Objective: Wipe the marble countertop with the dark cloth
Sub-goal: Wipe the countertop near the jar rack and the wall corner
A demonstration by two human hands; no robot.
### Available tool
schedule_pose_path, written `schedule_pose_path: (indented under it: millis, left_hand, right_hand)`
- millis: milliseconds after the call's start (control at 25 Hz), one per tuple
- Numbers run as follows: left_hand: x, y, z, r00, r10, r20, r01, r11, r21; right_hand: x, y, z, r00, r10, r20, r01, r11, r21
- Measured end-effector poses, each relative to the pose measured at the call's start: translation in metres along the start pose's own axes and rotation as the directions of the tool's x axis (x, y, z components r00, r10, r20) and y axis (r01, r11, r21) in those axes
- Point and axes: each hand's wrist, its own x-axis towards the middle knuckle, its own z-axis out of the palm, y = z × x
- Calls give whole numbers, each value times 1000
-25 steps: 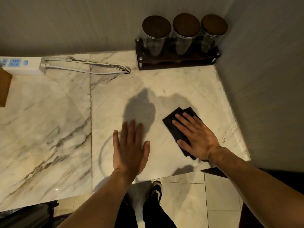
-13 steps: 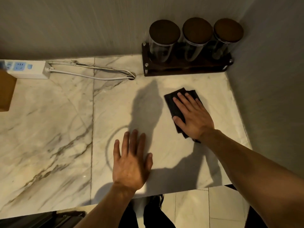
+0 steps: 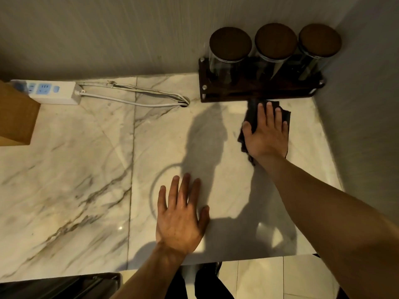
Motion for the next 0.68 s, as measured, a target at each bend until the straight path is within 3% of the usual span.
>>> schedule_pose_path:
  millis: [240,520,680]
  left_hand:
    - [-1,-1,0,999,25,-26,-26,999,-20]
    - [-5,-3,-2,991,82,-108,-90,993,-70]
    - [-5,-3,-2,993,80,-85,-84,996,-42]
  right_hand:
    - [-26,1,1,962,271,-39,-265,958,112]
    - [-82,17,6,934,354,-47,-349,933,90]
    - [-120,24,10,929,366,-53,-362,929,76]
